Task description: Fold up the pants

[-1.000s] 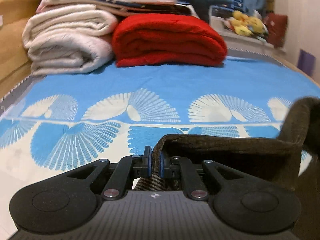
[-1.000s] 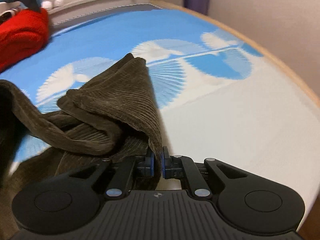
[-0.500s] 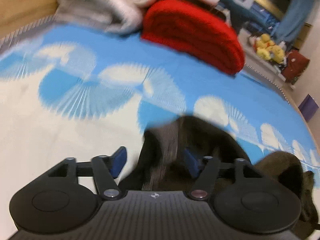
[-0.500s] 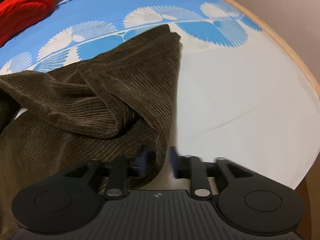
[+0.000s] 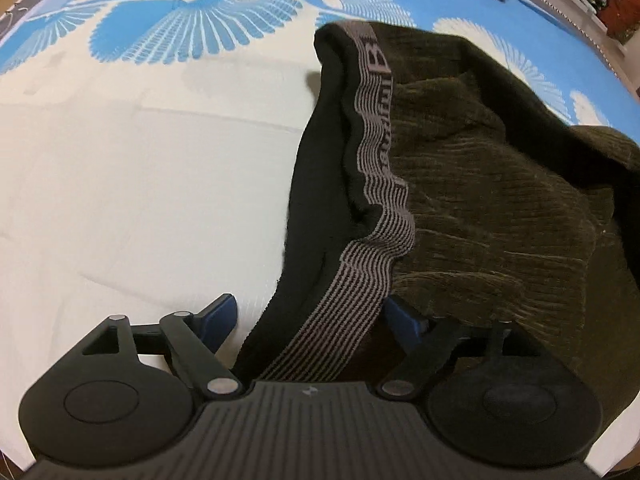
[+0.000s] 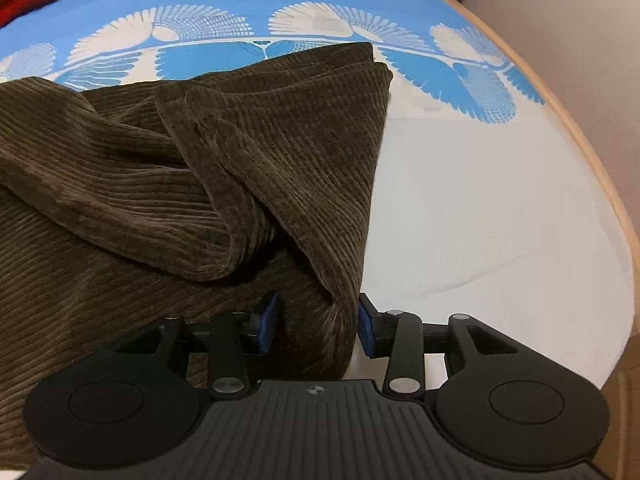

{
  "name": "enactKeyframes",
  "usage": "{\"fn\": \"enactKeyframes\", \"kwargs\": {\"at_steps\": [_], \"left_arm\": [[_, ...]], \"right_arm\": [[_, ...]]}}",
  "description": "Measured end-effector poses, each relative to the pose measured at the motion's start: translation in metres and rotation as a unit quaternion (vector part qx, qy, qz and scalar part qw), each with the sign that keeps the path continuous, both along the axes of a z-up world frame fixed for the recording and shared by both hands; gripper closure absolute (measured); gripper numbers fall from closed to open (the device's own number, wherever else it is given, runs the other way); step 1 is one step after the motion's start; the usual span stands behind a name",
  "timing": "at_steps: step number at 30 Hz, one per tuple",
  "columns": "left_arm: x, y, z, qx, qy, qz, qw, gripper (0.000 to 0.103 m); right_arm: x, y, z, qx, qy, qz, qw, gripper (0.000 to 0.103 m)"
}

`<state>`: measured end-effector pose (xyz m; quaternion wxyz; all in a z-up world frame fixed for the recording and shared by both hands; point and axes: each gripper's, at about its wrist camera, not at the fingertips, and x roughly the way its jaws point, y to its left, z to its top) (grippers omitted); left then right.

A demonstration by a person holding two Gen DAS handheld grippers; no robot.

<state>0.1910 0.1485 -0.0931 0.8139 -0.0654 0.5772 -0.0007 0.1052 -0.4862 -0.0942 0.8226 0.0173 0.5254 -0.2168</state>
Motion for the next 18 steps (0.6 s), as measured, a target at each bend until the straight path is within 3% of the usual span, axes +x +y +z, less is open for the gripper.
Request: {"fn": "enactKeyframes", "kwargs": {"at_steps": [3,6,11,14,18], "left_arm": [[0.005,0.003,-0.008,-0.017,0.012,0.006,0.9998,0.016],[0.008,-0.001,-0.011,-0.021,0.017,-0.002,0.9996,0.016],[0.006,-0.014,-0.006,-0.013,0.009,-0.037,0.9992,0.021],[0.002,-0.018,-0.005,0.008,0.001,-0.055,0.9984,0.036],[-0.008,-0.022,0.003,0.032,-0.016,-0.085,0.9957,0.061]], "right_arm": [[0.003,-0.004,0.0,0.0,0.003,-0.016,1.0,0.069],[0.001,-0.012,0.005,0.003,-0.012,-0.036,0.999,0.092],[-0.013,-0.037,0.022,0.02,-0.059,-0.1,0.993,0.095],[-0.02,-0.047,0.026,0.045,-0.068,-0.13,0.988,0.095],[-0.018,-0.037,0.019,0.051,-0.031,-0.101,0.993,0.095]]}}
